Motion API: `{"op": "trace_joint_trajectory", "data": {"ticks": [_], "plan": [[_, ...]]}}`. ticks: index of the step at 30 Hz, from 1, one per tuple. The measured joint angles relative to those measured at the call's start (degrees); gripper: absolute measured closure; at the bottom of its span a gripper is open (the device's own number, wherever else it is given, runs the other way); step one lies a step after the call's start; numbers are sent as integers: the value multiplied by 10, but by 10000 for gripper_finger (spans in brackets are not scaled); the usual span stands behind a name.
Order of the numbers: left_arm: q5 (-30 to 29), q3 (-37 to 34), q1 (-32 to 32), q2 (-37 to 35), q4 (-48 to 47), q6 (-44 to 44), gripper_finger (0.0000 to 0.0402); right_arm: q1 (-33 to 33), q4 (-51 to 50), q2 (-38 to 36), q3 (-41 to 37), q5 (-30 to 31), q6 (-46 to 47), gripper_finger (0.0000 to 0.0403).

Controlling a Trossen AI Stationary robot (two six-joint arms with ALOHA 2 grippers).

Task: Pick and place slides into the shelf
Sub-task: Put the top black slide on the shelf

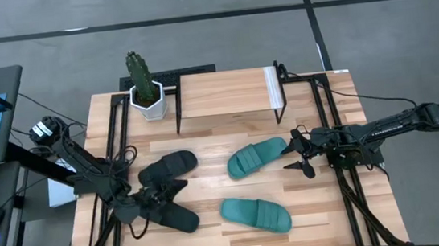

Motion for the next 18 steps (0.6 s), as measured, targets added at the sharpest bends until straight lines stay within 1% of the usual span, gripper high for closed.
{"op": "trace_joint_trajectory", "data": {"ticks": [1,2,4,5,6,7,10,11,13,18], "plan": [[-4,7,0,0,-1,-38,400,0,0,0,0,0,0,133],[-19,16,0,0,-2,-79,400,0,0,0,0,0,0,133],[-80,37,0,0,-3,-157,400,0,0,0,0,0,0,133],[-109,49,3,0,-3,-177,400,0,0,0,0,0,0,133],[-139,61,7,0,-5,-178,400,0,0,0,0,0,0,133],[-167,76,10,0,-7,-157,400,0,0,0,0,0,0,133],[-251,135,20,0,-5,-52,400,0,0,0,0,0,0,133],[-260,155,26,0,-5,-16,400,0,0,0,0,0,0,133],[-261,197,41,0,-3,40,400,0,0,0,0,0,0,133],[-263,300,79,-1,-15,127,400,0,0,0,0,0,0,133]]}}
